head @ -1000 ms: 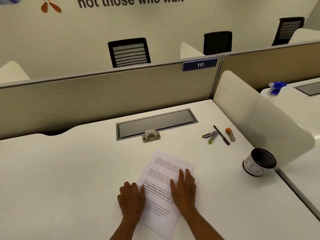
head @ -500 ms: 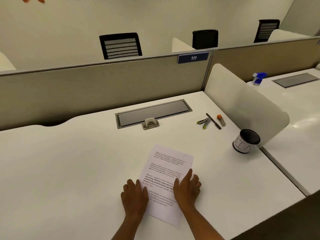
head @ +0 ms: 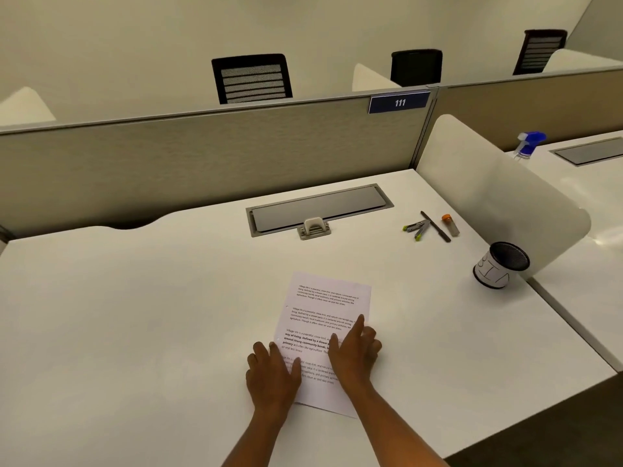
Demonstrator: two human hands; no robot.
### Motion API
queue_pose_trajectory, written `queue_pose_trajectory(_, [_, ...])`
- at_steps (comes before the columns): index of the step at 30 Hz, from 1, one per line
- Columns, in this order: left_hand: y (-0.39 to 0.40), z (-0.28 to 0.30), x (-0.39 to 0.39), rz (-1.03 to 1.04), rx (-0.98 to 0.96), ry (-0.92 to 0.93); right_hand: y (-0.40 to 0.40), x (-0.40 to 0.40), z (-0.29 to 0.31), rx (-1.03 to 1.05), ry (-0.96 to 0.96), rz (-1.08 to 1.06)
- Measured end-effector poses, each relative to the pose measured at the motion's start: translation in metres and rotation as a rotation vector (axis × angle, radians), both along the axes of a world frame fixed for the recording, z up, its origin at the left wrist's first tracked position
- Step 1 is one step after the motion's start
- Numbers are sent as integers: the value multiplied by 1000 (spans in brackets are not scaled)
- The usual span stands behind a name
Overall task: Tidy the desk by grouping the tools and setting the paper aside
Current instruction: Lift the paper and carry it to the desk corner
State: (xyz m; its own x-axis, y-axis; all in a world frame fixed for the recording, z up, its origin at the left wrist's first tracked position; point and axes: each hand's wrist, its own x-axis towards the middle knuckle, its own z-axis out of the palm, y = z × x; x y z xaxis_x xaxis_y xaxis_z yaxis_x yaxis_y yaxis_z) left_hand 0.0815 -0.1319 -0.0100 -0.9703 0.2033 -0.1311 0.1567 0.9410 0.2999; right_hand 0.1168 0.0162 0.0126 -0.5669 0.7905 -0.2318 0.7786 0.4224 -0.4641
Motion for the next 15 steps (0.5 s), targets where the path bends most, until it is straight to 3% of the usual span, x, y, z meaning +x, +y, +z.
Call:
queue_pose_trajectory(10, [-4, 5, -9, 81, 165, -22, -12, -22, 6, -281, 270, -131])
queue_pose_trajectory(15, [-7, 1, -14, 71, 160, -8, -11, -33, 7, -401, 351, -207])
